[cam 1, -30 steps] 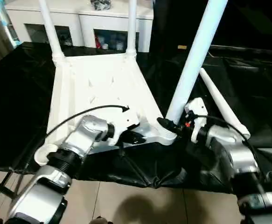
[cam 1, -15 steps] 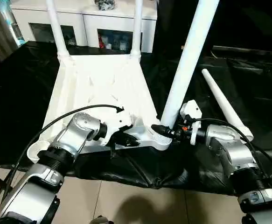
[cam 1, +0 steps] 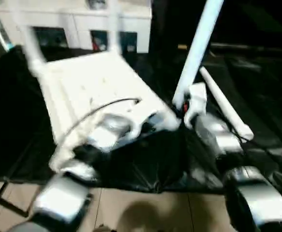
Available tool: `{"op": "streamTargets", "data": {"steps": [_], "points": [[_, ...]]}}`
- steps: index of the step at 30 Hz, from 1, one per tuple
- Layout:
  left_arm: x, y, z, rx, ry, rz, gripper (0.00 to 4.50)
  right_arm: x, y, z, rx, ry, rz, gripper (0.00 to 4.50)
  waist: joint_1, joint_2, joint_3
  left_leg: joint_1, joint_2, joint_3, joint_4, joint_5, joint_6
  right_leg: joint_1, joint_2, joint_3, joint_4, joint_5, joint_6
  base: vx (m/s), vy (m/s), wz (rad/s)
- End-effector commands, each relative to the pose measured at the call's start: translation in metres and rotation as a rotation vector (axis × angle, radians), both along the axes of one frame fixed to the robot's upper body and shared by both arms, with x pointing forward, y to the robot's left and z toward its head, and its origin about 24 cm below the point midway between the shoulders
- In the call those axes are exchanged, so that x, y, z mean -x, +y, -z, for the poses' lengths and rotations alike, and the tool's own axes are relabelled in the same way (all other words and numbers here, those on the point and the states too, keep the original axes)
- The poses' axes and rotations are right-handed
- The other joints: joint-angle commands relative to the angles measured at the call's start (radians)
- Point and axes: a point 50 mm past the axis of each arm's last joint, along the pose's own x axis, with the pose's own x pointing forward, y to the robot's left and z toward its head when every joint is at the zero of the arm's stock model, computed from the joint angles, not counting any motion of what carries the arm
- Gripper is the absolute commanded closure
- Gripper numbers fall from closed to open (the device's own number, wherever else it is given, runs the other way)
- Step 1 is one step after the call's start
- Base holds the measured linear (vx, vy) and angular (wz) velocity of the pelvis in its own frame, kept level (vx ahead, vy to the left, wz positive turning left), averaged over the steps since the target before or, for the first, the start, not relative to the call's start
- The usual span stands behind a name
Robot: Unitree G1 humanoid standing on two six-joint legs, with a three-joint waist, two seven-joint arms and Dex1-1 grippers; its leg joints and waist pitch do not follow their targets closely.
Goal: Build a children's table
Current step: Insert table leg to table base
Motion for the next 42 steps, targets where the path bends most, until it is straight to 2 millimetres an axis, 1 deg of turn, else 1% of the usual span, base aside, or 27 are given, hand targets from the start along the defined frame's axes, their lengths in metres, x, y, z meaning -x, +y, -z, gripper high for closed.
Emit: {"op": "streamTargets", "data": {"steps": [1,3,5,8,9,10,11,12,13,15,18,19,20,21,22,23,24,25,27,28,30,34,36,37,38,40,42], "points": [[-0.012,-0.011,-0.033,0.044,-0.148,-0.042,4.5,0.011,0.003,0.033,-0.023,0.167,0.066,2.6,0.009,0.004,-0.084,0.007,0.071,-0.041,-0.062,-0.083,0.06,0.067,-0.124,0.077,-0.063,-0.141,-0.186,0.0,0.0,0.0],[-0.01,-0.015,-0.03,0.02,-0.165,-0.03,4.5,0.011,0.012,0.032,-0.028,0.164,0.058,2.6,0.011,0.003,-0.082,0.007,0.07,-0.04,-0.063,-0.071,0.084,0.069,-0.121,0.074,-0.062,-0.12,-0.191,0.0,0.0,0.0],[-0.009,-0.016,-0.027,0.009,-0.163,-0.021,4.5,0.01,0.022,0.031,-0.04,0.162,0.045,2.6,0.011,0.004,-0.08,0.008,0.071,-0.04,-0.064,-0.085,0.089,0.069,-0.122,0.073,-0.065,-0.138,-0.187,0.0,0.0,0.0],[-0.008,-0.016,-0.025,-0.008,-0.164,-0.014,4.5,0.01,0.026,0.03,-0.037,0.161,0.043,2.6,0.009,0.006,-0.076,0.014,0.075,-0.041,-0.068,-0.127,0.072,0.065,-0.122,0.072,-0.075,-0.214,-0.171,0.0,0.0,0.0],[-0.008,-0.016,-0.025,-0.007,-0.161,-0.017,4.5,0.009,0.027,0.03,-0.033,0.161,0.041,2.6,0.007,0.002,-0.074,0.013,0.074,-0.041,-0.069,-0.141,0.064,0.066,-0.123,0.071,-0.078,-0.247,-0.164,0.0,0.0,0.0],[-0.008,-0.015,-0.025,-0.007,-0.159,-0.02,4.5,0.009,0.029,0.03,-0.024,0.159,0.034,2.6,0.007,0.005,-0.073,0.015,0.075,-0.042,-0.069,-0.149,0.056,0.065,-0.124,0.072,-0.081,-0.269,-0.158,0.0,0.0,0.0],[-0.009,-0.014,-0.025,-0.008,-0.157,-0.021,4.5,0.009,0.031,0.029,-0.011,0.155,0.021,2.6,0.007,0.008,-0.073,0.016,0.076,-0.043,-0.07,-0.152,0.053,0.064,-0.123,0.072,-0.081,-0.272,-0.157,0.0,0.0,0.0],[-0.009,-0.014,-0.024,-0.008,-0.155,-0.022,4.5,0.009,0.032,0.029,-0.002,0.152,0.013,2.6,0.005,0.006,-0.073,0.016,0.076,-0.042,-0.071,-0.156,0.048,0.063,-0.123,0.073,-0.081,-0.27,-0.157,0.0,0.0,0.0],[-0.009,-0.014,-0.024,-0.009,-0.154,-0.023,4.5,0.008,0.032,0.028,0.013,0.149,0.015,2.6,0.006,0.016,-0.073,0.016,0.076,-0.044,-0.071,-0.155,0.044,0.063,-0.123,0.074,-0.078,-0.256,-0.161,0.0,0.0,0.0],[-0.008,-0.014,-0.023,-0.009,-0.151,-0.021,4.5,0.007,0.032,0.027,0.008,0.147,0.019,2.6,0.003,0.009,-0.074,0.016,0.076,-0.042,-0.071,-0.156,0.045,0.064,-0.122,0.074,-0.076,-0.231,-0.17,0.0,0.0,0.0],[-0.007,-0.014,-0.022,-0.001,-0.146,-0.013,4.5,0.006,0.032,0.025,0.016,0.127,0.015,2.6,0.001,0.01,-0.074,0.015,0.075,-0.042,-0.07,-0.154,0.049,0.064,-0.124,0.075,-0.077,-0.231,-0.174,0.0,0.0,0.0],[-0.007,-0.014,-0.022,0.002,-0.143,-0.008,4.5,0.005,0.034,0.022,0.019,0.111,0.0,2.6,-0.002,-0.003,-0.075,0.015,0.075,-0.04,-0.07,-0.15,0.053,0.065,-0.122,0.074,-0.076,-0.233,-0.173,0.0,0.0,0.0],[-0.006,-0.013,-0.021,0.003,-0.143,-0.007,4.5,0.005,0.034,0.022,0.012,0.107,-0.004,2.6,0.0,0.001,-0.075,0.015,0.075,-0.041,-0.069,-0.146,0.055,0.066,-0.124,0.074,-0.075,-0.235,-0.174,0.0,0.0,0.0],[-0.006,-0.012,-0.021,0.004,-0.142,-0.006,4.5,0.004,0.035,0.02,-0.002,0.105,-0.014,2.6,-0.001,-0.004,-0.074,0.014,0.075,-0.04,-0.07,-0.144,0.058,0.065,-0.123,0.075,-0.076,-0.238,-0.172,0.0,0.0,0.0],[-0.006,-0.011,-0.02,0.005,-0.141,-0.006,4.5,0.004,0.035,0.02,-0.006,0.102,-0.018,2.25,0.0,-0.004,-0.074,0.013,0.074,-0.039,-0.068,-0.136,0.065,0.065,-0.125,0.075,-0.076,-0.25,-0.167,0.0,0.0,0.0],[-0.006,-0.01,-0.02,0.005,-0.14,-0.009,4.5,0.004,0.035,0.019,-0.008,0.099,-0.019,1.9,-0.001,-0.009,-0.074,0.013,0.075,-0.039,-0.069,-0.133,0.067,0.065,-0.125,0.075,-0.076,-0.253,-0.165,0.0,0.0,0.0],[-0.006,-0.009,-0.02,0.005,-0.14,-0.011,4.5,0.004,0.036,0.018,-0.014,0.097,-0.024,1.9,-0.001,-0.006,-0.074,0.013,0.075,-0.039,-0.068,-0.128,0.069,0.064,-0.124,0.075,-0.076,-0.254,-0.163,0.0,0.0,0.0],[-0.006,-0.008,-0.02,0.01,-0.138,-0.012,4.5,0.003,0.036,0.017,-0.02,0.091,-0.028,1.9,-0.002,-0.012,-0.074,0.013,0.075,-0.038,-0.069,-0.129,0.071,0.064,-0.124,0.075,-0.076,-0.257,-0.162,0.0,0.0,0.0],[-0.006,-0.007,-0.02,0.016,-0.136,-0.013,4.5,0.002,0.036,0.016,-0.027,0.083,-0.029,1.71,-0.002,-0.008,-0.074,0.012,0.076,-0.04,-0.069,-0.12,0.073,0.064,-0.126,0.075,-0.075,-0.253,-0.163,0.0,0.0,0.0],[-0.006,-0.005,-0.02,0.024,-0.135,-0.009,4.5,0.002,0.038,0.013,-0.03,0.066,-0.041,1.56,-0.003,-0.019,-0.073,0.013,0.076,-0.038,-0.069,-0.119,0.076,0.062,-0.126,0.075,-0.073,-0.258,-0.162,0.0,0.0,0.0],[-0.005,-0.004,-0.02,0.028,-0.135,-0.006,4.5,0.002,0.039,0.012,-0.029,0.057,-0.049,1.45,-0.002,-0.013,-0.073,0.012,0.078,-0.039,-0.069,-0.115,0.075,0.062,-0.128,0.076,-0.073,-0.26,-0.162,0.0,0.0,0.0],[-0.002,0.0,-0.021,0.049,-0.145,0.043,4.5,0.003,0.042,0.007,-0.055,-0.001,-0.115,1.03,-0.004,-0.013,-0.072,0.012,0.08,-0.038,-0.069,-0.109,0.076,0.061,-0.129,0.078,-0.068,-0.218,-0.175,0.0,0.0,0.0],[0.0,0.003,-0.021,0.059,-0.145,0.086,4.5,0.005,0.037,0.006,-0.047,-0.031,-0.149,0.95,-0.003,-0.01,-0.072,0.013,0.08,-0.038,-0.069,-0.102,0.08,0.062,-0.128,0.079,-0.065,-0.197,-0.181,0.0,0.0,0.0],[0.001,0.004,-0.021,0.057,-0.146,0.096,4.5,0.005,0.035,0.006,-0.044,-0.036,-0.158,0.69,-0.003,-0.01,-0.073,0.013,0.082,-0.039,-0.07,-0.096,0.082,0.062,-0.127,0.079,-0.064,-0.186,-0.186,0.0,0.0,0.0],[0.001,0.005,-0.021,0.056,-0.148,0.104,4.5,0.005,0.034,0.006,-0.042,-0.038,-0.163,0.69,-0.002,-0.011,-0.073,0.014,0.082,-0.038,-0.07,-0.096,0.082,0.061,-0.126,0.079,-0.064,-0.183,-0.187,0.0,0.0,0.0],[0.003,0.007,-0.022,0.062,-0.149,0.137,4.5,0.007,0.03,0.008,-0.028,-0.039,-0.19,0.55,0.001,-0.005,-0.072,0.016,0.082,-0.038,-0.071,-0.101,0.078,0.061,-0.126,0.08,-0.064,-0.184,-0.19,0.0,0.0,0.0],[0.004,0.009,-0.022,0.066,-0.143,0.163,4.5,0.009,0.026,0.01,-0.017,-0.036,-0.215,0.55,0.004,-0.004,-0.072,0.016,0.083,-0.038,-0.071,-0.108,0.072,0.062,-0.127,0.08,-0.065,-0.19,-0.19,0.0,0.0,0.0]]}}
